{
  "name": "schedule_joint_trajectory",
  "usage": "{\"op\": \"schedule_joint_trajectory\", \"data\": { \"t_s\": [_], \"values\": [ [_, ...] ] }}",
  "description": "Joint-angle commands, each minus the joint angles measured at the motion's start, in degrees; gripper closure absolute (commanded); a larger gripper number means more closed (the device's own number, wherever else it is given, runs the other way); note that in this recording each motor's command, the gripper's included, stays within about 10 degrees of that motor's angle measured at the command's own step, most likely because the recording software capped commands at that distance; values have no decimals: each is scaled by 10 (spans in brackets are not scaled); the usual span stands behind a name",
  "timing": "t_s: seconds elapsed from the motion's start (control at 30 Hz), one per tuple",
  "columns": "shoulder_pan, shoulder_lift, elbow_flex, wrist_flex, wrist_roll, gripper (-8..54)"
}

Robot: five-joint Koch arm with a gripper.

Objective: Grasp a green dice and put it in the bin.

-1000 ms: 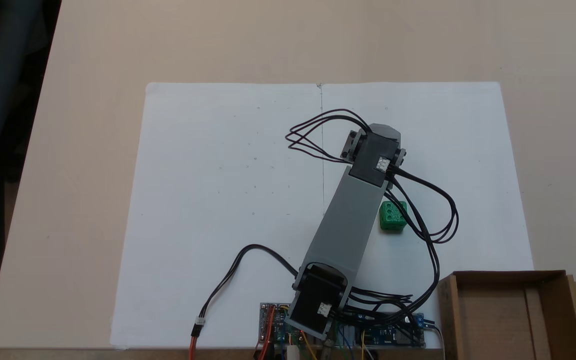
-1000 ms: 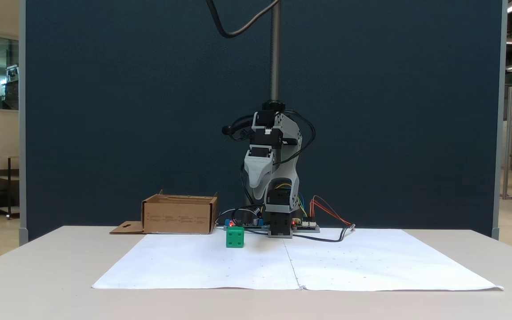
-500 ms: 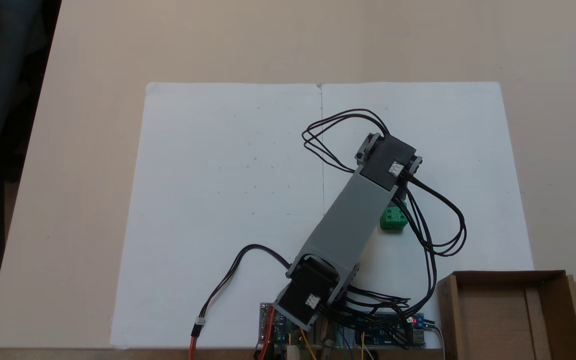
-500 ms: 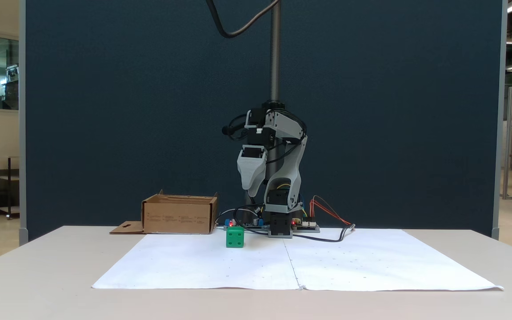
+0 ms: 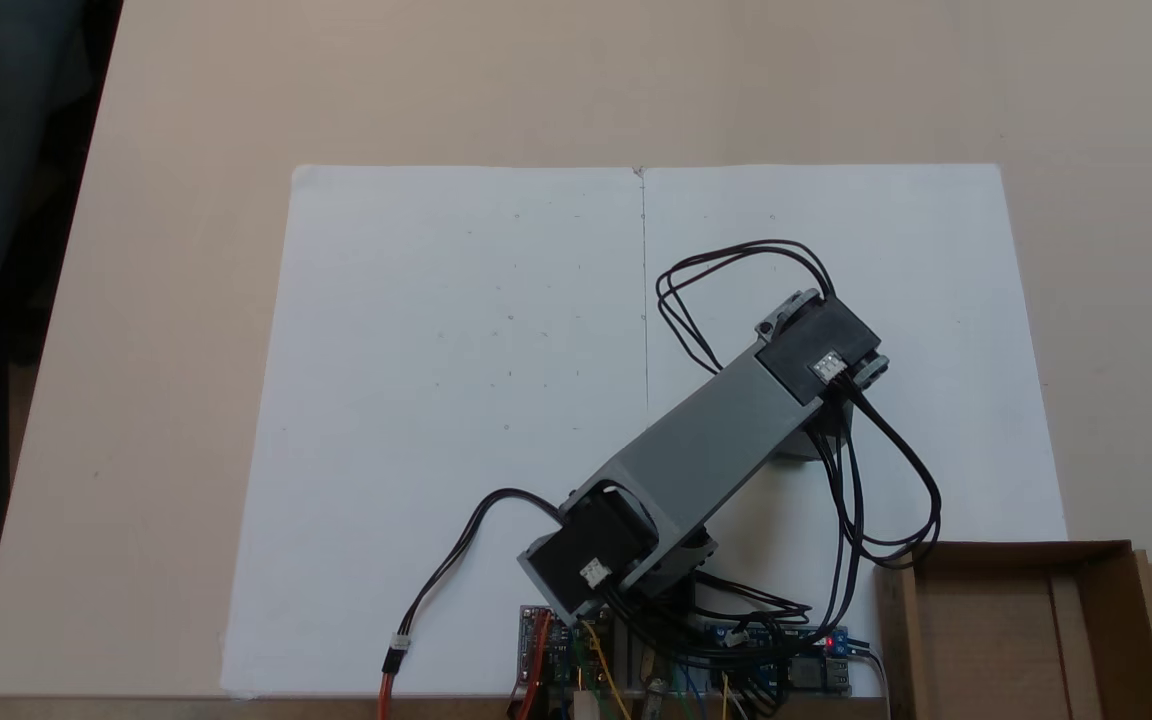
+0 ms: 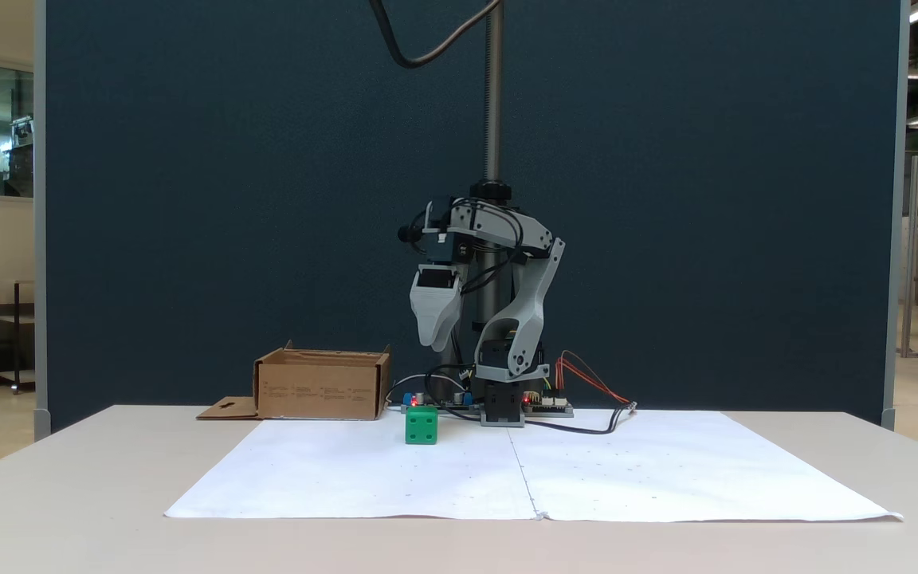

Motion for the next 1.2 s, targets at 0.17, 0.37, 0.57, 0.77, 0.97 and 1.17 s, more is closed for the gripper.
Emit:
{"op": "schedule_joint_trajectory", "data": {
  "t_s": [0.17,0.37,0.57,0.77,0.97,1.17],
  "values": [
    [42,2,-26,48,-74,3],
    [77,-15,-26,47,-98,4],
    [98,-23,-14,47,-105,6],
    [92,-23,0,39,-104,-1],
    [67,-23,24,33,-105,-10],
    [50,-19,47,21,-106,-10]
  ]
}}
